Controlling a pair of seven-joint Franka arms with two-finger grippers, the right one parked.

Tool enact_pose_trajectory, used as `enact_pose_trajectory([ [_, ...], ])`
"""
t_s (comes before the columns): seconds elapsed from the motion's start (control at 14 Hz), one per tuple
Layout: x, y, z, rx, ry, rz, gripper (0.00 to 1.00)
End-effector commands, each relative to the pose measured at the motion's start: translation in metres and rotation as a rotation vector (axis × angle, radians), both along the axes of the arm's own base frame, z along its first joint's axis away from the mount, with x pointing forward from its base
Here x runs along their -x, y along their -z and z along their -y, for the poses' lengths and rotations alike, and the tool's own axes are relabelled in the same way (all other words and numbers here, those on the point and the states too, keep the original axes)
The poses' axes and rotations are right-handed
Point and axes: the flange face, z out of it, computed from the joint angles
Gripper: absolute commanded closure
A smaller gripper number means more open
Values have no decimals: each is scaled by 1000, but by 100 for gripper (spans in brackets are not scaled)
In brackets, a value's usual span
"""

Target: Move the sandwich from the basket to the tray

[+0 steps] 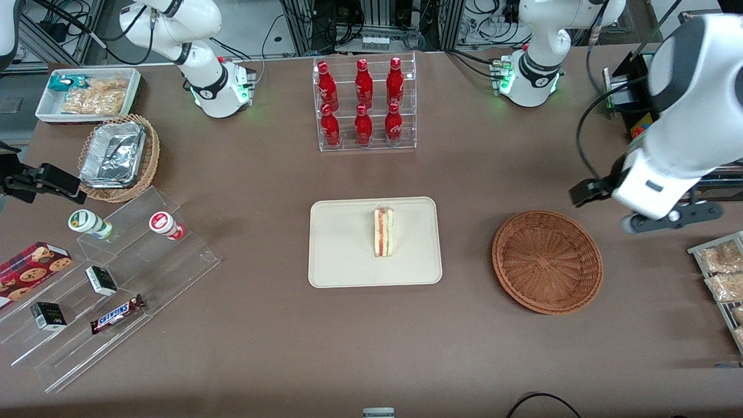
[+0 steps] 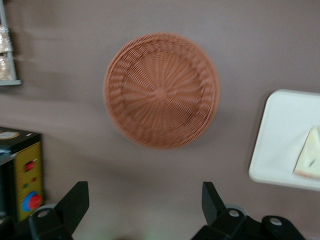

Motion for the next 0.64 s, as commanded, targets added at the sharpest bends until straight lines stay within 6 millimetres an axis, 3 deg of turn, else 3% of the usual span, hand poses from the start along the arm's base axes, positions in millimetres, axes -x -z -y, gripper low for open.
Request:
enact_pose_trajectory([
  [0.0, 42, -37, -18, 46, 51, -15, 0],
  [0.21, 65, -60, -33, 50, 75, 1, 0],
  [0.57, 63, -59, -27, 56, 97, 8, 0],
])
